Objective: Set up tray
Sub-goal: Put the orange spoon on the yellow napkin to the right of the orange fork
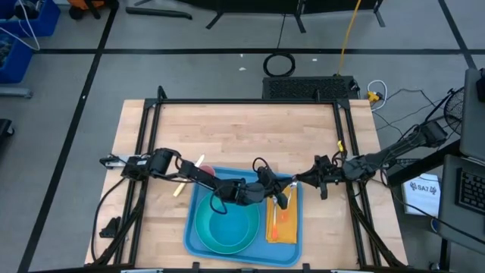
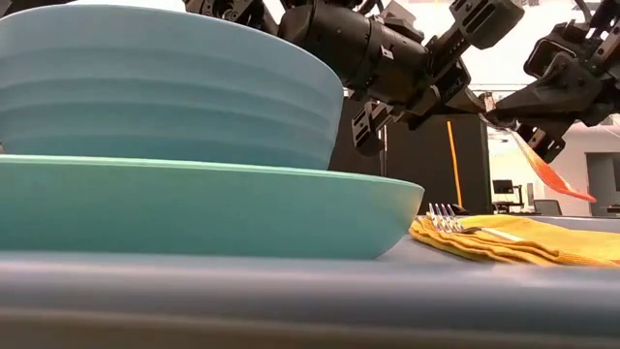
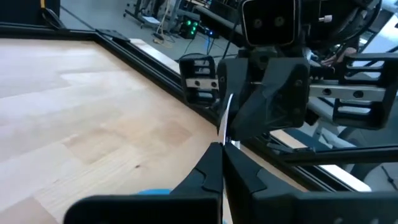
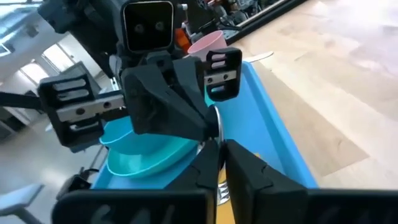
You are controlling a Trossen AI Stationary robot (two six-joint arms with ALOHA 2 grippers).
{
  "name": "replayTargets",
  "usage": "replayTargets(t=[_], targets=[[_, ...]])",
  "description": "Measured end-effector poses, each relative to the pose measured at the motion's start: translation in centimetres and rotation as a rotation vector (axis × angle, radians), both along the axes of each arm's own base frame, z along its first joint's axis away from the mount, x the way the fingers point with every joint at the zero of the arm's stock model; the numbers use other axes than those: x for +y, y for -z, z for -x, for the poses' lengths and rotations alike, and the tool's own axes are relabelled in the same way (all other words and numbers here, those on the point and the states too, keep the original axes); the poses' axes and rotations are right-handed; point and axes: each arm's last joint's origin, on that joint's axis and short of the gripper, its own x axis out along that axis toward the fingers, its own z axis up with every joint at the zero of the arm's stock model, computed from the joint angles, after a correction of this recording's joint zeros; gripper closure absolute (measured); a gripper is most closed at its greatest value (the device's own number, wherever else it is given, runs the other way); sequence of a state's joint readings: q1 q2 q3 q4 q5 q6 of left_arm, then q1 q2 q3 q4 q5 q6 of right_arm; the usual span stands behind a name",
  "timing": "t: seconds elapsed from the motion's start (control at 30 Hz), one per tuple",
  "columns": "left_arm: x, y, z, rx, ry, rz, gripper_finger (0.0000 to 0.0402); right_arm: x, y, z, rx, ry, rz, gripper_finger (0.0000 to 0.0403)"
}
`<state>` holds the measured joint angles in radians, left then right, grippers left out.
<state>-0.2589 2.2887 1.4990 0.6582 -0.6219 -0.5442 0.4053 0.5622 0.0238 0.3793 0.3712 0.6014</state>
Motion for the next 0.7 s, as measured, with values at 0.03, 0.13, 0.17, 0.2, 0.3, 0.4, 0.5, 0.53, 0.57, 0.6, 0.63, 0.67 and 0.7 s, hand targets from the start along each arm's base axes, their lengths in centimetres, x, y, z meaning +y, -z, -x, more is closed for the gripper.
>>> replayTargets(t=[0.03,0.13,0.17,0.2,0.3,0.4,0.5,0.53,0.57,0.6,0.63,0.67,0.7], targets=[[0.1,0.0,0.0,0.0,-0.004,0.003,0.0401,0.0,0.0,-0.1,-0.006,-0.001,0.01,0.0394],[0.0,0.0,0.0,0.0,-0.001,0.003,0.0389,0.2,-0.1,-0.2,-0.015,-0.026,0.042,0.0399],[-0.1,0.0,0.0,0.001,0.008,-0.003,0.0382,0.2,-0.1,-0.3,-0.014,-0.041,0.041,0.04],[-0.2,-0.3,0.1,0.001,0.017,-0.01,0.0375,0.3,0.0,-0.3,-0.012,-0.051,0.034,0.0401],[-0.4,-1.4,0.3,-0.001,0.042,-0.065,0.0351,0.6,0.0,-0.3,-0.009,-0.103,-0.018,0.0402],[-0.4,-3.3,0.5,-0.007,0.051,-0.156,0.0334,1.1,0.1,-0.3,0.002,-0.158,-0.059,0.0402],[-0.5,-4.7,0.9,0.0,0.058,-0.215,0.0331,1.5,-0.1,-0.4,-0.015,-0.166,-0.111,0.0402],[-0.6,-5.0,1.1,0.015,0.063,-0.233,0.0332,1.6,0.0,-0.4,-0.004,-0.164,-0.127,0.0402],[-0.7,-5.3,1.2,0.029,0.065,-0.248,0.0333,1.7,0.2,-0.4,0.011,-0.155,-0.144,0.0402],[-0.6,-5.7,1.3,0.037,0.059,-0.261,0.0335,1.8,0.4,-0.4,0.023,-0.135,-0.159,0.0402],[-0.6,-6.1,1.5,0.05,0.05,-0.277,0.0338,1.9,0.6,-0.5,0.037,-0.117,-0.173,0.0402],[-0.5,-6.5,1.6,0.064,0.039,-0.291,0.0341,2.0,0.8,-0.5,0.054,-0.103,-0.182,0.0402],[-0.5,-6.8,1.8,0.078,0.024,-0.306,0.0344,2.2,1.1,-0.5,0.074,-0.094,-0.189,0.0402]])
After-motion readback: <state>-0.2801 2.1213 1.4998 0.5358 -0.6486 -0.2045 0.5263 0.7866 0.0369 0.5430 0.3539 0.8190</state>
